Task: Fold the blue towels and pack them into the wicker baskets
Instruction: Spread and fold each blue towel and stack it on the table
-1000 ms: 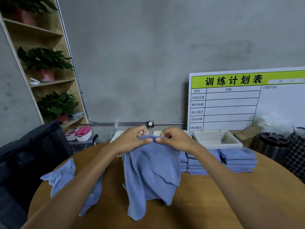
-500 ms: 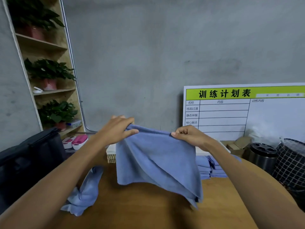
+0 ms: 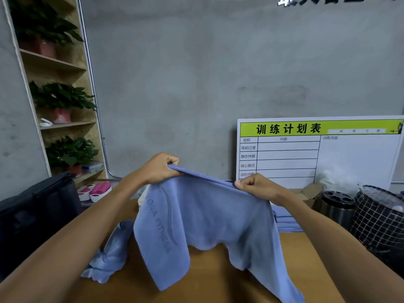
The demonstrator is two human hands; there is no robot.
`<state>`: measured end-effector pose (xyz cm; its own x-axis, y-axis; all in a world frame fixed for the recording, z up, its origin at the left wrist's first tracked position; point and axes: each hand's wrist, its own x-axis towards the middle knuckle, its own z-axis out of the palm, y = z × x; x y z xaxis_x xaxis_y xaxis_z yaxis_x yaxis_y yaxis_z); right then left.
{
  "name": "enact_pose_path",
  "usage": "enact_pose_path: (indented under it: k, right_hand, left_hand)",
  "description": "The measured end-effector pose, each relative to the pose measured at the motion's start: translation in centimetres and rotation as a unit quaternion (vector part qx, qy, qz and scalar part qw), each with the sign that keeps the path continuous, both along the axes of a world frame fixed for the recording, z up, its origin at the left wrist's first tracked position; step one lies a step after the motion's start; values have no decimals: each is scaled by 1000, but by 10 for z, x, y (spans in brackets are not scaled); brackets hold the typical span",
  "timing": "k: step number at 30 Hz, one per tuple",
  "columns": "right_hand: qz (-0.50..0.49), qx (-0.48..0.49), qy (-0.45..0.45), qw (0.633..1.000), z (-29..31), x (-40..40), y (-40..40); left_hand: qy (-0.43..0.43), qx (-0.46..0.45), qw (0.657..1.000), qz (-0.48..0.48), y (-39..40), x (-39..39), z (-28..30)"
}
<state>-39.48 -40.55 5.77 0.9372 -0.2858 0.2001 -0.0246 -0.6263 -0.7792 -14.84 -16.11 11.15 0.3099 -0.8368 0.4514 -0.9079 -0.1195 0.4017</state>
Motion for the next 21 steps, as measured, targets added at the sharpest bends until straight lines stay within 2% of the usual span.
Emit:
enact_pose_path:
  k: [4,7,12,17,21]
  right_hand:
    - [-17,22,34,999,-10,-6,-28]
    - [-27,-2,36,999,-21,-16,-45]
    - [-156,-112,-48,980,-37,-9,-62]
    - [-269,-267,-24,925,-34,-5,-56]
    - [-285,-296,-35,911,-26,-13,-52]
  left_hand:
    - [-62,-21,996,60,-5,16,0]
    - [-129,-11,984,119,4,31,-1]
    - [-241,70,952,177,2,40,-29]
    - [-211,41,965,150,1,54,-54]
    - [-243,34,957,155,12,49,-61]
